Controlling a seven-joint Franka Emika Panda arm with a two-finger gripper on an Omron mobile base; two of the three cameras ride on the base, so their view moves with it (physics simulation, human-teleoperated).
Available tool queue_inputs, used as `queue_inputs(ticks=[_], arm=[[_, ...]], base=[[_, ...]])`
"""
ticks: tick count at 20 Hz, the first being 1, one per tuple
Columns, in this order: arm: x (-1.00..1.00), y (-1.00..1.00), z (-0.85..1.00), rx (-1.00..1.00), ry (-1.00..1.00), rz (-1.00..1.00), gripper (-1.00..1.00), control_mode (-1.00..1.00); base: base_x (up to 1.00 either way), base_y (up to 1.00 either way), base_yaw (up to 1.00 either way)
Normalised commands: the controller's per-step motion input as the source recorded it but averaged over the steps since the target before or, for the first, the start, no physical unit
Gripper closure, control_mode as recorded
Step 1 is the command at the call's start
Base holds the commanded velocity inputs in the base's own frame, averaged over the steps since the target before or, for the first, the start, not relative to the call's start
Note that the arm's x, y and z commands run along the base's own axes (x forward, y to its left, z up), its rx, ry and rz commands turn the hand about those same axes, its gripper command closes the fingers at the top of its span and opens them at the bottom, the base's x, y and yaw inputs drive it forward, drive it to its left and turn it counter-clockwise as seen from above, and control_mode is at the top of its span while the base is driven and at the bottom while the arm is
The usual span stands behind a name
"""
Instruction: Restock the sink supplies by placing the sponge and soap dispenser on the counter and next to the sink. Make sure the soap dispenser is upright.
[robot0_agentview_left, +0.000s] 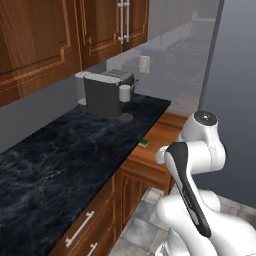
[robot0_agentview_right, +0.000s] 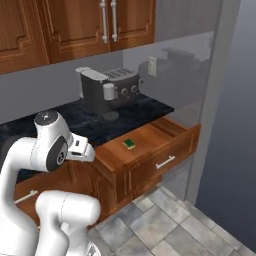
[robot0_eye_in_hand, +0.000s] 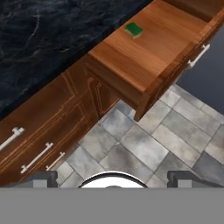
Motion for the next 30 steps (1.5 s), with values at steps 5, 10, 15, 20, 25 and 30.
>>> queue_inputs(ticks=[5,10,15,20,25,30], arm=[[0.00,0.00,0.00,0.00,0.00,0.00,-1.00,1.00],[0.00,0.00,0.00,0.00,0.00,0.00,-1.00,1.00],[0.00,0.00,0.00,0.00,0.00,0.00,-1.00,1.00],[0.00,0.00,0.00,0.00,0.00,0.00,-1.00,1.00],[0.00,0.00,0.00,0.00,0.00,0.00,-1.00,1.00],[0.00,0.00,0.00,0.00,0.00,0.00,-1.00,1.00]], base=[[0.65,0.26,0.23],[0.19,-0.10,0.25],[0.31,-0.06,0.29],[0.42,-0.34,0.25],[0.22,-0.25,0.18],[0.41,0.00,0.17]])
